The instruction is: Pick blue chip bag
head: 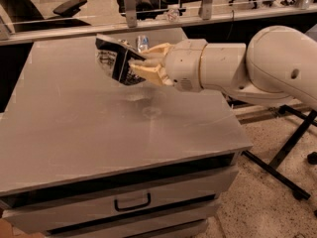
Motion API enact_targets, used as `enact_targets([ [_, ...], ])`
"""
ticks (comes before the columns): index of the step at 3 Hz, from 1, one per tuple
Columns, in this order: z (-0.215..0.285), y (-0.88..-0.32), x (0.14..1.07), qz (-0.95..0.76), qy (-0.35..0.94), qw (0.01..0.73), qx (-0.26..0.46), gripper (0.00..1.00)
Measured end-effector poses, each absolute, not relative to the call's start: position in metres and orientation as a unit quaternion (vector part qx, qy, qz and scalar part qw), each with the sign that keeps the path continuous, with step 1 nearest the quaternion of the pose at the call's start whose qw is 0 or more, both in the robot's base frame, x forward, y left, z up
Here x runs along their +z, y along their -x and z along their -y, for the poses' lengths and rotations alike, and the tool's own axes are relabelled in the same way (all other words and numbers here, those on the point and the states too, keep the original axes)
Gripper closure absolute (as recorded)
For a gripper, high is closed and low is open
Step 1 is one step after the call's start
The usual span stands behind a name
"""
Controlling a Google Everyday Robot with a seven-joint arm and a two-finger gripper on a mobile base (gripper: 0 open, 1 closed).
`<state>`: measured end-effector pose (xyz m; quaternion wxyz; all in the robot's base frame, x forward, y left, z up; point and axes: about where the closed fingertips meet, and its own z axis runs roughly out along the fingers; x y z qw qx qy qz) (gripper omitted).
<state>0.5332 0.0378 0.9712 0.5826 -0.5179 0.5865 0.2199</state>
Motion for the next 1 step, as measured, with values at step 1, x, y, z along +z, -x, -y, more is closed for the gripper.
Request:
enact_targets([
  [1,-0.0385,-0.5331,0.9708,-0.587,0.518,0.583,0.219,1.0],
])
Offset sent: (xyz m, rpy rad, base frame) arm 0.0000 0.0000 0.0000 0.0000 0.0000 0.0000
